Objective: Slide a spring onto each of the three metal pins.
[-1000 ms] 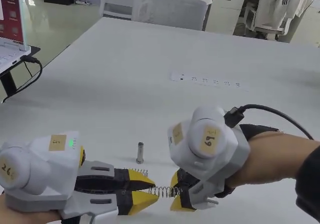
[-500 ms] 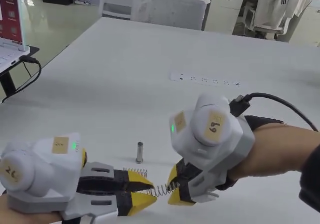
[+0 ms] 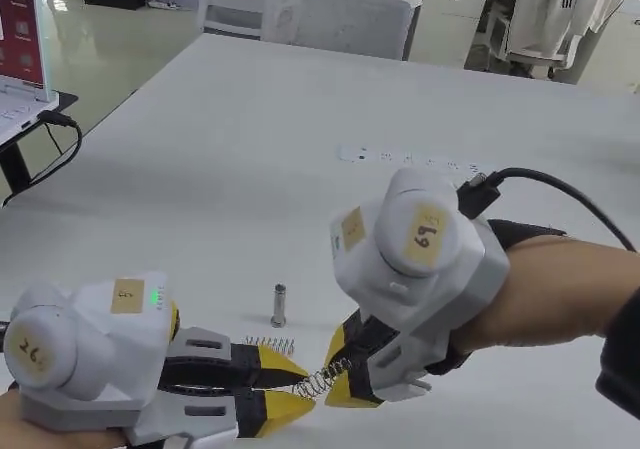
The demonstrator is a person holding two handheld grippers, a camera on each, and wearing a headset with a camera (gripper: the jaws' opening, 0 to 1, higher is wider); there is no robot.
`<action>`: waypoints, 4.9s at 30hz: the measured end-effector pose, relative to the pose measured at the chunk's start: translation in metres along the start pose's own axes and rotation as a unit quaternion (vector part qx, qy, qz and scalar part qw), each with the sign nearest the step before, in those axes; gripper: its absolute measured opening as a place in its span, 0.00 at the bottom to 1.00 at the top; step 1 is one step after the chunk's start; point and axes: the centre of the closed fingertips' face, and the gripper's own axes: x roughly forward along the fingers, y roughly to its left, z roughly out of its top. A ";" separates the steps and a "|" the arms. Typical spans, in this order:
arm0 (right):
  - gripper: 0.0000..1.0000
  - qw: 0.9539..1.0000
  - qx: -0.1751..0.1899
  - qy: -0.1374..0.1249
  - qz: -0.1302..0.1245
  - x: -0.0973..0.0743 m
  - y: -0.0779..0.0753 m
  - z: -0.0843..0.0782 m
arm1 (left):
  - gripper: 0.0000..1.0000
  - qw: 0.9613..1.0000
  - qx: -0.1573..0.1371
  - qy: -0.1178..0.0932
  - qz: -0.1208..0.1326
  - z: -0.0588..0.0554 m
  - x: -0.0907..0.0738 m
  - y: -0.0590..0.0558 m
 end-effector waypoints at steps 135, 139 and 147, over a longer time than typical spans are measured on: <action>0.09 0.991 0.044 0.102 -0.076 -0.027 -0.107 -0.061 | 0.80 0.991 -0.061 -0.021 0.116 -0.021 -0.028 0.030; 0.09 0.991 0.044 0.103 -0.075 -0.025 -0.108 -0.061 | 0.79 0.991 -0.061 -0.020 0.114 -0.022 -0.027 0.030; 0.09 0.991 0.045 0.107 -0.070 -0.021 -0.108 -0.063 | 0.78 0.991 -0.063 -0.020 0.115 -0.022 -0.027 0.031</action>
